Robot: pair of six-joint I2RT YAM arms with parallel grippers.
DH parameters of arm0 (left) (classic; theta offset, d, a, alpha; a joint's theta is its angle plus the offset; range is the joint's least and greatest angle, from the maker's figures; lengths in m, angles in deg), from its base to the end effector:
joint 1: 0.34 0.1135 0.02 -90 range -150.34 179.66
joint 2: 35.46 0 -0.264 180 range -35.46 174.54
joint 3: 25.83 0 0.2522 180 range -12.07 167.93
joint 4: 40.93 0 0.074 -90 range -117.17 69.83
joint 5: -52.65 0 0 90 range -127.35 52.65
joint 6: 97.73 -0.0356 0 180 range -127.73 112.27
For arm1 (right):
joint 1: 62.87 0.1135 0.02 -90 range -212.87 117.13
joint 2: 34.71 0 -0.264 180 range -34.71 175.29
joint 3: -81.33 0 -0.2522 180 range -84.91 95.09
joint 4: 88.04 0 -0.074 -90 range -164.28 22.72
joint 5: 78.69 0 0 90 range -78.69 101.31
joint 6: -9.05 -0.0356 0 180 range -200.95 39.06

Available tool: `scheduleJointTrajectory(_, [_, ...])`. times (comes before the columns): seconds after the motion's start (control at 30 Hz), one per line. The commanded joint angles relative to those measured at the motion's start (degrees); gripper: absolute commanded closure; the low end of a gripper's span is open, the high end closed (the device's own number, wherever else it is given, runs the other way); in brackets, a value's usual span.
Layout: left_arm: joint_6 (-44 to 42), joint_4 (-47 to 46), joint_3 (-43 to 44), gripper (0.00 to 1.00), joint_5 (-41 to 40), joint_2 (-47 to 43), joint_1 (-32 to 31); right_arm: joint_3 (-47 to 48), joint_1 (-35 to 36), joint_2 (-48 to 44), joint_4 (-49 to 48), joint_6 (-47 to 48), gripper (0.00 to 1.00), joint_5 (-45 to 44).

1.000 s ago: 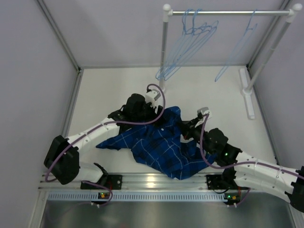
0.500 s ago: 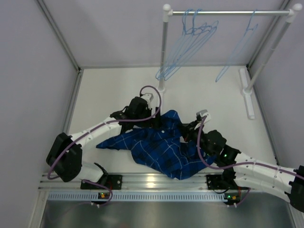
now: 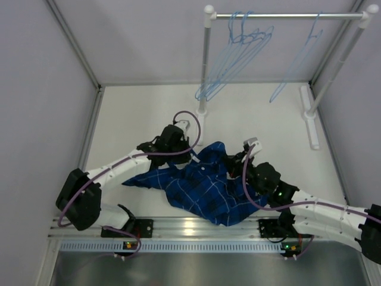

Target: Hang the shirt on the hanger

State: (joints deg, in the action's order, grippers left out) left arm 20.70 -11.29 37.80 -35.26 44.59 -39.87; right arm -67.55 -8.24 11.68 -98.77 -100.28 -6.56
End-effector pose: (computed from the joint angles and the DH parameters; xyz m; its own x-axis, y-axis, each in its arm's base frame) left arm 0.2246 -0.1871 0.2233 -0.8005 0.0437 -0.5977 0.3121 0.8819 -0.3535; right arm 0.1182 0.1476 0.2297 -0.2415 0.2040 -0.9487 -0.5501 0.7766 0.3070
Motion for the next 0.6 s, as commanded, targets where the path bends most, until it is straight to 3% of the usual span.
scheduleJointTrajectory(0.0, [-6.1, -2.8, 6.8, 1.00, -3.6, -7.3, -0.1, 5.2, 1.0, 1.6, -1.8, -1.4, 1.00, -3.5])
scheduleJointTrajectory(0.13, [-10.7, 0.2, 15.0, 1.00, -8.0, -11.8, -0.1, 13.6, 1.0, 2.8, 6.4, -0.4, 1.00, -7.4])
scheduleJointTrajectory(0.23, [-13.6, 0.9, 19.7, 1.00, -7.5, -15.9, -0.1, 17.6, 1.0, 0.8, 6.8, 2.8, 1.00, -5.0])
scheduleJointTrajectory(0.47, [-14.5, 1.4, 20.5, 1.00, -7.7, -20.5, -0.1, 17.6, 1.0, -8.7, 8.8, 4.7, 1.00, -2.2])
scheduleJointTrajectory(0.5, [-14.2, 3.1, 20.2, 0.86, -7.9, -20.6, -0.1, 16.7, 1.1, -9.4, 8.8, 4.6, 1.00, -1.7])
scheduleJointTrajectory(0.53, [-13.9, 4.2, 19.6, 0.42, -8.1, -20.8, -0.1, 15.7, 1.0, -10.0, 9.3, 4.0, 1.00, -1.2])
scheduleJointTrajectory(0.57, [-13.1, 5.3, 19.0, 0.16, -7.4, -21.1, -0.1, 14.0, 1.1, -11.0, 9.8, 2.8, 1.00, -0.8])
